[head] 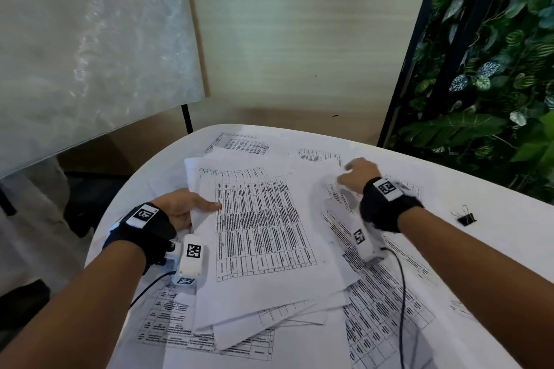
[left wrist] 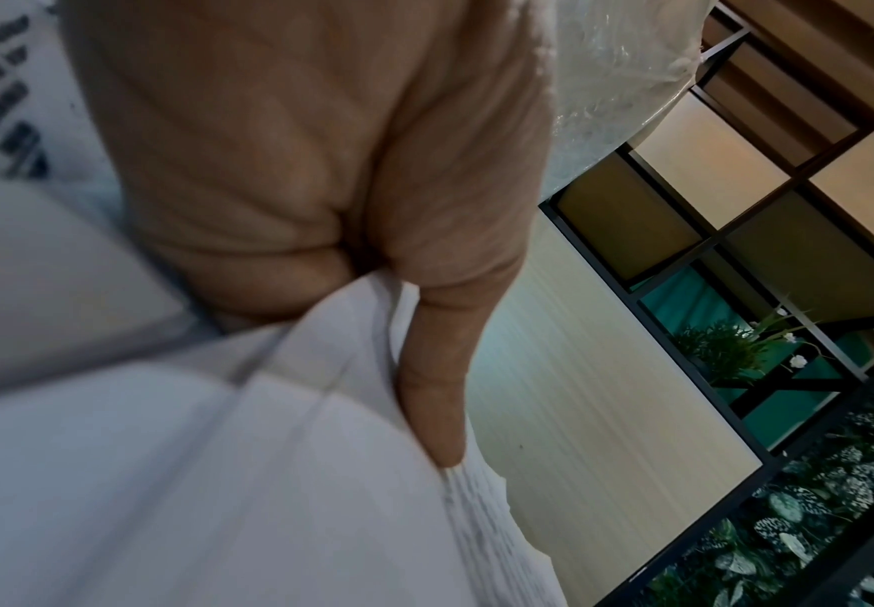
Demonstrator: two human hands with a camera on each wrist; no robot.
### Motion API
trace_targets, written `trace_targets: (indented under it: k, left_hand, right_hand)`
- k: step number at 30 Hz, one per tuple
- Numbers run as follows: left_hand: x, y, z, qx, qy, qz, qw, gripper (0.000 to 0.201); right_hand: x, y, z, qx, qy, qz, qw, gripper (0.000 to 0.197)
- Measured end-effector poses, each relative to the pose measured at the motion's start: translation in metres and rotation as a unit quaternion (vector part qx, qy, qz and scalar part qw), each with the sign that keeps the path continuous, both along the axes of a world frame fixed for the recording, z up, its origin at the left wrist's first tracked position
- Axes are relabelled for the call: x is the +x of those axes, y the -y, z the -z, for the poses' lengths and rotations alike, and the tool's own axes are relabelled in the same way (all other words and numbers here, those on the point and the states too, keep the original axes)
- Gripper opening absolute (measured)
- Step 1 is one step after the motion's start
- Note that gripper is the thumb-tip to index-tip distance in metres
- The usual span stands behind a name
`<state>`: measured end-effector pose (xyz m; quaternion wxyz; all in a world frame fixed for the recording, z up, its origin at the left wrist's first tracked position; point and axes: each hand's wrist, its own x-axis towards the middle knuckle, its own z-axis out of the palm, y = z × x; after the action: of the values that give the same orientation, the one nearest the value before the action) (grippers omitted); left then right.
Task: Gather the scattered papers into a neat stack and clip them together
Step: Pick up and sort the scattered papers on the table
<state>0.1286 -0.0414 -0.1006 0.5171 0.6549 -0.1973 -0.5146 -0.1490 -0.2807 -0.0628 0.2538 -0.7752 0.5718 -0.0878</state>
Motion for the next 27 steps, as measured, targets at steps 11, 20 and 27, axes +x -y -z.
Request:
trace_targets:
  k: [11,20,27]
  left_hand:
    - [0.0,0.003,-0.001,0.008,0.004,0.023,1.0,0.052]
    - [-0.006,0.004,-0.002,-0.003,-0.007,0.016,1.0,0.042]
    - [-0.005,0.003,-0.003,0.007,-0.006,0.01,1.0,0.044]
  right_hand:
    - [-0.075,0.055,0.022,0.096,-0.112,0.063,0.987,0.083]
    - [-0.06,0.052,0.005,0.063,0.003,0.119,0.991,0.112]
    - [-0.048,0.017,0.008,0.149,0.171,0.054,0.972,0.065]
